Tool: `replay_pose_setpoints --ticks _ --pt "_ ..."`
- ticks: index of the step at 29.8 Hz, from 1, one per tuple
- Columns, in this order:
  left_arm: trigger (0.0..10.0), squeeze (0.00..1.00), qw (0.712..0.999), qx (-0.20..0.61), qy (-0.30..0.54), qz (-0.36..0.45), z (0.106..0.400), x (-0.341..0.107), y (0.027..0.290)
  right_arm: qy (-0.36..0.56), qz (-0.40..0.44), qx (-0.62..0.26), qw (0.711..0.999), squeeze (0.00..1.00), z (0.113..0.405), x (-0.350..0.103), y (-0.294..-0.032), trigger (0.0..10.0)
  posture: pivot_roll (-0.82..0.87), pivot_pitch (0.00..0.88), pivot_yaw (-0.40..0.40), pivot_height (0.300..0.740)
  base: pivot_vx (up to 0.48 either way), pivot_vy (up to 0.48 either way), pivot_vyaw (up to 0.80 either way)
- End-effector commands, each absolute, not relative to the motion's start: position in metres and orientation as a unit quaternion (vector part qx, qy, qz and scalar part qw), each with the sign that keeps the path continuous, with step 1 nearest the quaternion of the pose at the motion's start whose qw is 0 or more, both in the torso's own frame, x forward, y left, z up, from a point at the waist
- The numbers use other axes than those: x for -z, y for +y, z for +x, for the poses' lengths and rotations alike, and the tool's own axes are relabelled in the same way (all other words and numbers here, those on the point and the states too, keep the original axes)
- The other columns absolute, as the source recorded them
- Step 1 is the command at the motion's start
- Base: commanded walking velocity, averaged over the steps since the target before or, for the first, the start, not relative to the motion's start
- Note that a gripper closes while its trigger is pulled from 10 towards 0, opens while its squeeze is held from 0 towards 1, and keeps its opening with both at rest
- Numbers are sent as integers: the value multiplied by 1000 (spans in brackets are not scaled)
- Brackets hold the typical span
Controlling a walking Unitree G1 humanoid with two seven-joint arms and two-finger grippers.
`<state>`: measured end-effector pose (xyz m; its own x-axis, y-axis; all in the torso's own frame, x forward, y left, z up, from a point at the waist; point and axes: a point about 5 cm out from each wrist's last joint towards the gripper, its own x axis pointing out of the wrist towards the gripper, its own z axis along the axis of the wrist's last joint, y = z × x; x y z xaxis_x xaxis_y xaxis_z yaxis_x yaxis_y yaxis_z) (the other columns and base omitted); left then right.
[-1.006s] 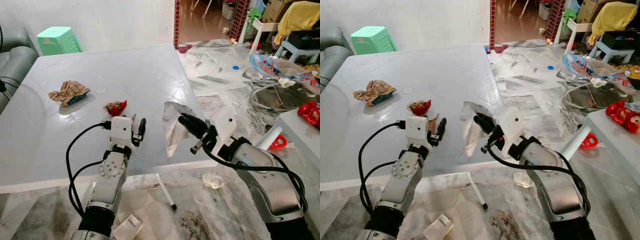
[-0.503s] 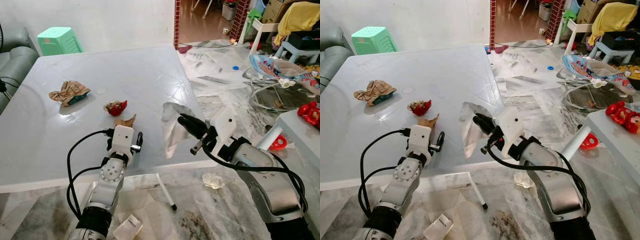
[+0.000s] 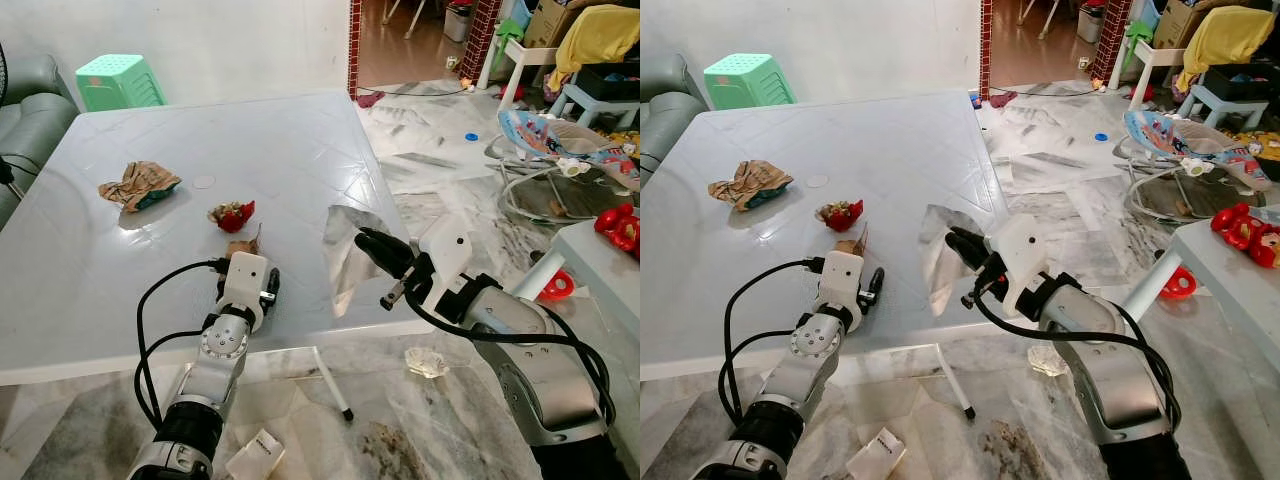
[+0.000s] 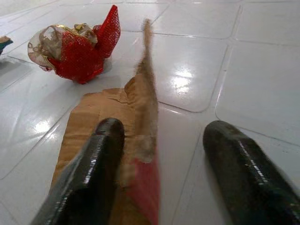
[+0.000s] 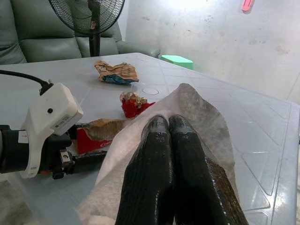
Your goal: Picking trash to rubbish bin
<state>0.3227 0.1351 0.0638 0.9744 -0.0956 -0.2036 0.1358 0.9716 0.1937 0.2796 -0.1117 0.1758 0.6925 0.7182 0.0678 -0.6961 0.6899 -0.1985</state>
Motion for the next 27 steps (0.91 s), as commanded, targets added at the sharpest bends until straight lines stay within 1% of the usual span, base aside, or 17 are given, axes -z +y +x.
replay_pose_setpoints --ticks 1,14,19,21,27 --pt "0 0 989 51 95 103 326 -65 138 -76 -82 -392 913 0 279 -180 -109 0 -74 9 29 740 0 0 0" --pt "0 0 990 39 89 99 326 -66 144 -76 -80 -393 913 0 279 -179 -108 0 -66 8 27 740 0 0 0" --pt "0 0 993 33 69 92 325 -72 147 -77 -78 -395 912 0 280 -178 -106 0 -54 4 28 740 0 0 0" --pt "0 0 996 30 48 72 323 -78 150 -77 -75 -397 911 0 280 -178 -104 0 -48 1 29 740 0 0 0" --pt "0 0 998 17 30 52 319 -85 157 -78 -73 -398 911 0 281 -177 -102 0 -40 0 31 740 0 0 0"
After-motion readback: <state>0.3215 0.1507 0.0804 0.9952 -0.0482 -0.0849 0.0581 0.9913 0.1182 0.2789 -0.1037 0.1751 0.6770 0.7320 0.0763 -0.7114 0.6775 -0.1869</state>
